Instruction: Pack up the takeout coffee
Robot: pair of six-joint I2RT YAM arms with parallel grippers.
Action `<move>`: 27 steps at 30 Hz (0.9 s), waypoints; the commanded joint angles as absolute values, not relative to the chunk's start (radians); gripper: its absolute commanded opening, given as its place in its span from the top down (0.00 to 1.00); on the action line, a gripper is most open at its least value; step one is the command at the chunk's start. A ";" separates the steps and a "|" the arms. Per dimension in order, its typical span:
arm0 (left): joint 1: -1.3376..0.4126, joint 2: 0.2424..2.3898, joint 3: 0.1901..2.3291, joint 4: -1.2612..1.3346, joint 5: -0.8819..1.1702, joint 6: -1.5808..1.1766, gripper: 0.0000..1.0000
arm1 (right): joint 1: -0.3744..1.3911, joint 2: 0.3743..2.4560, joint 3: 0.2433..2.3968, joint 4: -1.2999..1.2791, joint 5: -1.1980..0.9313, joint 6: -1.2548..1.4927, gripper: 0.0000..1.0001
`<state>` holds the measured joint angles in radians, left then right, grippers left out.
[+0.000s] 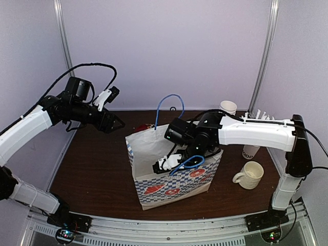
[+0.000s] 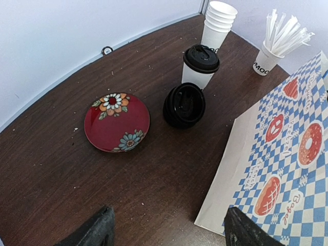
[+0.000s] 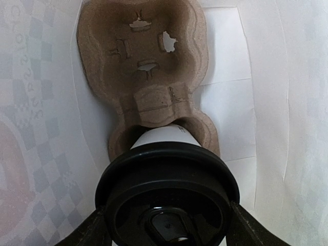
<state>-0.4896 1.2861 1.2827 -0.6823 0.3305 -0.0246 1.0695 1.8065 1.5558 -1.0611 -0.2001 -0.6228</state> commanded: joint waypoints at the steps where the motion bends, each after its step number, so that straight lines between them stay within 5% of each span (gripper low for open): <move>1: -0.480 1.274 1.280 -0.634 0.359 -0.034 0.24 | 1.070 1.873 1.529 -1.058 -0.141 -0.624 0.36; 14: -0.479 1.269 1.271 -0.629 0.376 -0.038 0.24 | 1.068 1.939 1.584 -1.233 -0.296 -0.630 0.36; 27: -0.479 1.262 1.275 -0.630 0.381 -0.043 0.24 | 1.066 1.843 1.684 -1.248 -0.263 -0.599 0.11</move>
